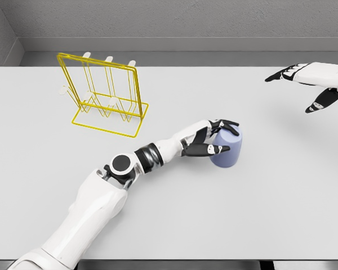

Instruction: Place the cup on the cup holder with both arms

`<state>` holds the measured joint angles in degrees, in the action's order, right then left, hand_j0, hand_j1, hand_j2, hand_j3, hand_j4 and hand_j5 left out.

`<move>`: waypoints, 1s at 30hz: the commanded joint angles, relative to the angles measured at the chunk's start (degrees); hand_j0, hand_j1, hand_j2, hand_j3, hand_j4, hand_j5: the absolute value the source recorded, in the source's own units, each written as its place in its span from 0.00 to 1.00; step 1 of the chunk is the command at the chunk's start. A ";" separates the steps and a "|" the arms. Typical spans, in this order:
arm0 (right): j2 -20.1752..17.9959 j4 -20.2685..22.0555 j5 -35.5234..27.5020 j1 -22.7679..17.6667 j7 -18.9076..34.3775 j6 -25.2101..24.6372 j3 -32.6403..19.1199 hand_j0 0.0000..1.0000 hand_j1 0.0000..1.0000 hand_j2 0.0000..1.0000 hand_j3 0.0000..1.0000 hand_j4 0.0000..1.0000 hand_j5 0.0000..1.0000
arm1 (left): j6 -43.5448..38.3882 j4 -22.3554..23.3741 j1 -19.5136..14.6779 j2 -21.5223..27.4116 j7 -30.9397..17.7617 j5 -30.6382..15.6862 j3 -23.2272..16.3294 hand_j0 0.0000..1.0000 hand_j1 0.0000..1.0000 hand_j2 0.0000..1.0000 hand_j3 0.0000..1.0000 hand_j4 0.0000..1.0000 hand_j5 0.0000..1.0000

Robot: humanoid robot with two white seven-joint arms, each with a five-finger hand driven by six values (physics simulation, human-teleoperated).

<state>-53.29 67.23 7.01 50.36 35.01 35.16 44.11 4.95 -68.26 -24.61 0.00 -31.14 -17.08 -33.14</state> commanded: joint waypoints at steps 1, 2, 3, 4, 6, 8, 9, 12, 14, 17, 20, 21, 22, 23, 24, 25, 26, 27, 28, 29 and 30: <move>-0.06 0.01 -0.42 0.00 -0.03 -0.16 -0.08 1.00 1.00 1.00 1.00 1.00 1.00 | -0.02 0.06 0.00 0.00 -0.94 0.38 -0.17 0.49 0.49 0.49 0.49 0.49 0.49; -0.06 0.01 -0.33 0.00 -0.03 -0.16 -0.08 1.00 1.00 1.00 1.00 1.00 1.00 | -0.02 0.15 0.00 0.00 -1.02 0.38 -0.08 0.49 0.49 0.49 0.49 0.49 0.49; -0.06 0.01 -0.33 0.00 -0.03 -0.16 -0.08 1.00 1.00 1.00 1.00 1.00 1.00 | -0.02 0.15 0.00 0.00 -0.94 0.38 -0.08 0.49 0.49 0.49 0.49 0.49 0.49; -0.06 0.01 -0.33 0.00 -0.03 -0.16 -0.08 1.00 1.00 1.00 1.00 1.00 1.00 | -0.11 0.15 0.00 0.00 -1.02 0.38 -0.08 0.49 0.49 0.49 0.49 0.49 0.49; -0.06 0.01 -0.33 0.00 -0.03 -0.16 -0.08 1.00 1.00 1.00 1.00 1.00 1.00 | -0.11 0.15 0.00 0.00 -1.02 0.38 -0.08 0.48 0.48 0.48 0.48 0.48 0.48; -0.15 0.01 -0.33 0.00 -0.03 -0.16 -0.08 1.00 1.00 1.00 1.00 1.00 1.00 | -0.11 0.15 0.00 0.00 -1.81 0.38 0.01 0.48 0.48 0.48 0.48 0.48 0.48; -0.15 0.01 -0.33 0.00 -0.03 -0.16 -0.08 1.00 1.00 1.00 1.00 1.00 1.00 | -0.11 0.15 0.00 0.00 -1.81 0.38 0.01 0.48 0.48 0.48 0.48 0.48 0.48; -0.24 0.01 -0.33 0.00 -0.03 -0.16 -0.17 1.00 1.00 1.00 1.00 1.00 1.00 | -0.02 -0.12 0.00 0.00 -2.16 0.03 0.36 0.48 0.48 0.48 0.48 0.48 0.48; -0.24 0.01 -0.33 0.00 -0.03 -0.16 -0.17 1.00 1.00 1.00 1.00 1.00 1.00 | -0.02 -0.29 0.00 0.00 -2.61 0.03 0.63 0.48 0.48 0.48 0.48 0.48 0.48; -0.24 0.01 -0.42 0.00 -0.03 -0.16 -0.17 1.00 1.00 1.00 1.00 1.00 1.00 | 0.06 -0.38 0.00 0.00 -2.69 -0.05 0.71 0.48 0.48 0.48 0.48 0.48 0.48; -0.24 0.01 -0.33 0.00 -0.03 -0.16 -0.17 1.00 1.00 1.00 1.00 1.00 1.00 | -0.02 -1.00 -0.26 0.00 -3.86 -0.14 0.89 0.48 0.48 0.48 0.48 0.48 0.48; -0.24 0.01 -0.33 0.09 -0.03 -0.16 -0.17 1.00 1.00 1.00 1.00 1.00 1.00 | -0.02 -1.00 -0.26 0.00 -3.86 -0.23 0.89 0.48 0.48 0.48 0.48 0.48 0.48; -0.24 0.01 -0.33 0.09 -0.03 -0.16 -0.17 1.00 1.00 1.00 1.00 1.00 1.00 | -0.02 -1.08 -0.18 0.00 -3.86 -0.23 1.15 0.48 0.48 0.48 0.48 0.48 0.48; -0.24 0.01 -0.42 0.00 -0.03 -0.16 -0.17 1.00 1.00 1.00 1.00 1.00 1.00 | -0.02 -1.08 -0.18 0.08 -3.86 -0.23 1.33 0.48 0.48 0.48 0.48 0.48 0.48; -0.24 0.01 -0.33 0.00 -0.03 -0.16 -0.17 1.00 1.00 1.00 1.00 1.00 1.00 | -0.02 -1.17 -0.09 0.17 -3.86 -0.32 1.33 0.48 0.48 0.48 0.48 0.48 0.48; -0.24 0.01 -0.33 0.00 -0.03 -0.16 -0.17 1.00 1.00 1.00 1.00 1.00 1.00 | -0.02 -1.79 0.09 0.26 -3.86 -0.32 1.33 0.48 0.48 0.48 0.48 0.48 0.48; -0.24 0.01 -0.33 0.00 -0.03 -0.16 -0.17 1.00 1.00 1.00 1.00 1.00 1.00 | -0.02 -2.58 0.26 0.26 -3.86 -0.41 1.33 0.47 0.47 0.47 0.47 0.47 0.47; -0.24 0.01 -0.33 0.00 -0.03 -0.16 -0.17 1.00 1.00 1.00 1.00 1.00 1.00 | -0.02 -3.46 0.44 0.26 -3.86 -1.37 1.33 0.47 0.47 0.47 0.47 0.47 0.47; -0.24 0.01 -0.33 0.00 -0.03 -0.16 -0.17 1.00 1.00 1.00 1.00 1.00 1.00 | -0.11 -4.86 0.44 0.61 -3.86 -3.57 1.33 0.47 0.47 0.47 0.47 0.47 0.47; -0.33 0.01 -0.42 0.00 -0.03 -0.16 -0.17 1.00 1.00 1.00 1.00 1.00 1.00 | -0.11 -6.53 0.44 1.22 -3.86 -4.89 1.33 0.47 0.47 0.47 0.47 0.47 0.47; -0.33 0.01 -0.33 0.00 -0.03 -0.16 -0.25 1.00 1.00 1.00 1.00 1.00 1.00 | -0.20 -8.20 0.44 1.84 -3.86 -5.24 1.33 0.47 0.47 0.47 0.47 0.47 0.47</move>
<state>-53.52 67.23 6.98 50.36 35.00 35.16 43.97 4.85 -73.91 -24.17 1.16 -34.98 -20.25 -31.87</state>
